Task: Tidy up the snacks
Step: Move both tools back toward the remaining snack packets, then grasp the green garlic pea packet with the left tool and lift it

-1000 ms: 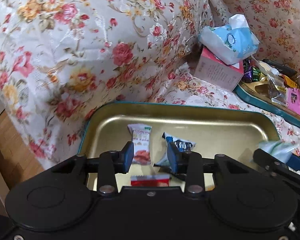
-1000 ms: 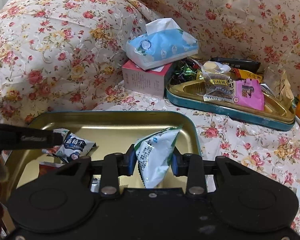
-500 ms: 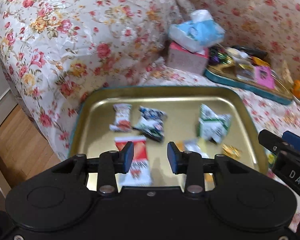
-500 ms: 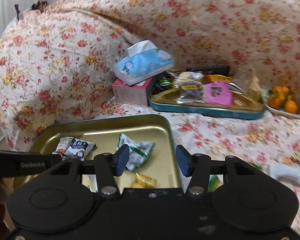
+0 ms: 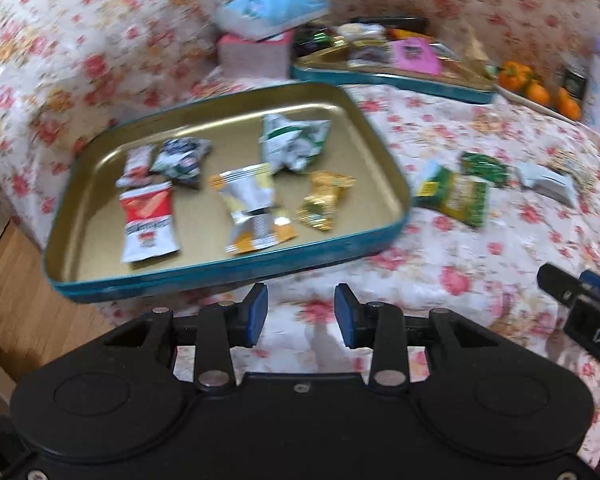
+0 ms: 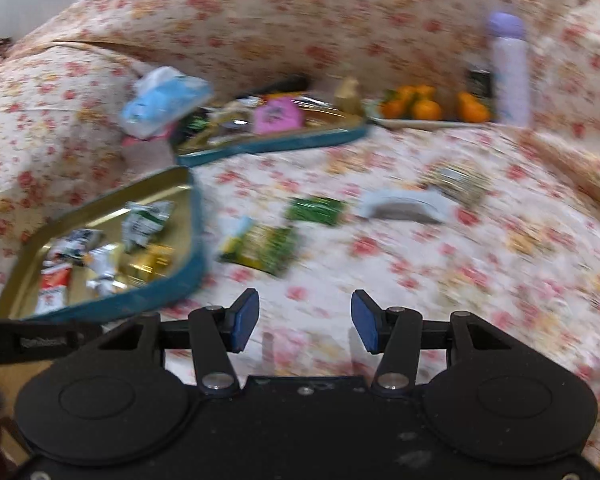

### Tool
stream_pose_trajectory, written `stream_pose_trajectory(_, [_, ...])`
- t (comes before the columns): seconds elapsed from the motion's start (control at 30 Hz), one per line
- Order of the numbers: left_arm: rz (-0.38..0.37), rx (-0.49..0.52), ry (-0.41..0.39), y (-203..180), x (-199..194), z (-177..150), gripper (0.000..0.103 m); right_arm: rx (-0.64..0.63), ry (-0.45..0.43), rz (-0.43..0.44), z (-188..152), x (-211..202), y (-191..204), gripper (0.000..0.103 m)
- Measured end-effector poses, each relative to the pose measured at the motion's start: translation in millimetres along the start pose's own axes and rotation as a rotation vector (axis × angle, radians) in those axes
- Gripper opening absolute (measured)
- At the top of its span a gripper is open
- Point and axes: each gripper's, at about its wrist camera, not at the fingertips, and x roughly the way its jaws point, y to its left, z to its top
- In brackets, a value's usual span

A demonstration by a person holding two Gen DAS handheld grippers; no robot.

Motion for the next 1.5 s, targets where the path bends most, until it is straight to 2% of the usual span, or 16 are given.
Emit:
stream_pose_trajectory(0.23, [-0.017,0.082,-0.061,-42,-4,13,0.046,0.070,-0.011,-0.048,-5,-1,-39,0.054])
stream_pose_trajectory(0.4, [-0.047,0.089,-0.047,-67,6,19,0.046,0.113,-0.028,-0.060,-2,1,-55,0.054])
stream_pose_trajectory(0.6, [-0.113,-0.052,0.016,-79,28,40,0.046,0.148,-0.028,-0.061,0,8,-71,0.054])
stream_pose_trajectory(0.83, [-0.125,-0.250,0.113,-80,60,65,0.046,0.125,-0.023,-0.083,0,22,-79,0.054])
stream_pose_trajectory(1.03, [-0.082,-0.273,0.105,-83,66,74,0.046,0.066,-0.021,-0.097,-4,31,-76,0.055])
stream_pose_trajectory(1.23, [-0.073,-0.316,0.112,-84,67,81,0.046,-0.039,-0.027,-0.128,-10,35,-63,0.064])
stream_pose_trajectory(1.5, [-0.062,-0.430,0.159,-78,79,87,0.050,-0.037,-0.032,-0.108,-10,34,-65,0.067])
